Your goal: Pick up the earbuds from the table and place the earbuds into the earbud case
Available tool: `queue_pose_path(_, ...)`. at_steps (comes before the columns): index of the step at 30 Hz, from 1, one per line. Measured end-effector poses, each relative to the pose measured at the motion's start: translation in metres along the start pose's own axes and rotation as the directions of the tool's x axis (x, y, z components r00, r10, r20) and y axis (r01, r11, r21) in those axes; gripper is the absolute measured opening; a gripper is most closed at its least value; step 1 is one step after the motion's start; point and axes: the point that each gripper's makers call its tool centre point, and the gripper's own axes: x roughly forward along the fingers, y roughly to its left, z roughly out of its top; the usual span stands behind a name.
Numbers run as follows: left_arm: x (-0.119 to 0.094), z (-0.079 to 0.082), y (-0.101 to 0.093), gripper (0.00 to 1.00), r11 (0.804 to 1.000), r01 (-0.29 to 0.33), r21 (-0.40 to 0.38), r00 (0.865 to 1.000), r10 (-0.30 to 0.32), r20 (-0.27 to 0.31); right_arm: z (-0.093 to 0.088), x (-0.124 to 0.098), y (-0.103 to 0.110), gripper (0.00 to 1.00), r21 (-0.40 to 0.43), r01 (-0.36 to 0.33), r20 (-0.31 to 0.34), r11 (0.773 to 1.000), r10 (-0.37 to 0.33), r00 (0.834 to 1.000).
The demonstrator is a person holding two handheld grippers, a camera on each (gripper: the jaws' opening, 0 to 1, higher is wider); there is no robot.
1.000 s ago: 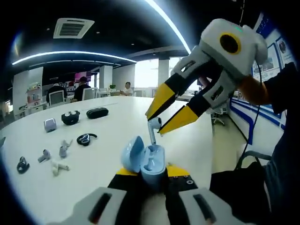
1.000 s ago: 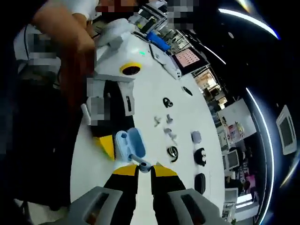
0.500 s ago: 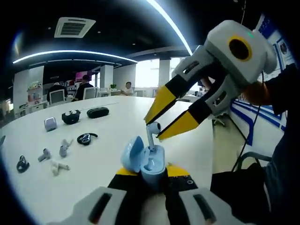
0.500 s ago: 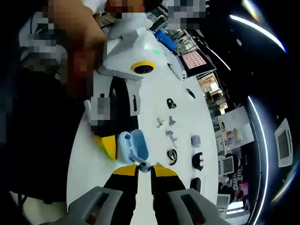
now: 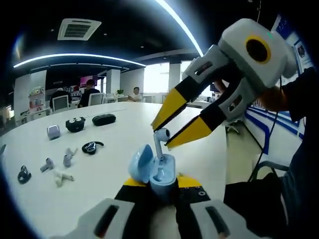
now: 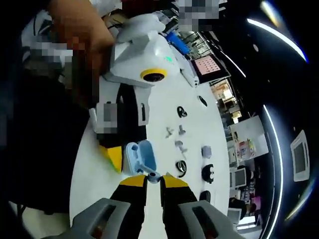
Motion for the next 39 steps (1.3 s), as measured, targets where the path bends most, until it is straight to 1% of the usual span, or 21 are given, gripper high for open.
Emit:
queue_pose_path(8, 0.0, 0.0, 0.0, 0.2, 1.0, 0.001, -0.004, 1.0, -0.001, 0.001, -0.003, 0.001, 0.0, 0.1, -0.03, 0.011, -0.021, 0.999, -0.011, 1.0)
queue_pose_path(12, 0.0, 0.0, 0.0, 0.2, 1.0, 0.002, -0.007, 1.0, -0.002, 0.002, -0.004, 0.001, 0.0, 0.1, -0.027, 0.011, -0.022, 1.0, -0.012, 1.0)
queue_pose_path(18, 0.0, 0.0, 0.0, 0.2, 1.0, 0.002, -0.005, 1.0, -0.002, 0.003, -0.007, 0.001, 0.0, 0.1, -0.046, 0.025, -0.04, 0.999, -0.027, 0.999)
queue_pose_path(25, 0.001, 0.0, 0.0, 0.2, 1.0, -0.001, -0.006, 1.0, 0.001, 0.004, -0.005, -0.002, -0.003, 0.1, -0.069, 0.039, -0.05, 0.997, -0.043, 0.998)
queue_pose_path(34, 0.0, 0.0, 0.0, 0.2, 1.0, -0.003, -0.008, 1.0, 0.003, 0.005, 0.0, -0.003, -0.007, 0.1, -0.078, 0.043, -0.052, 0.996, -0.047, 0.998)
queue_pose_path(39, 0.0, 0.0, 0.0, 0.2, 1.0, -0.005, -0.002, 1.0, 0.005, 0.003, -0.001, -0.009, -0.01, 0.1, -0.076, 0.047, -0.053, 0.996, -0.051, 0.997)
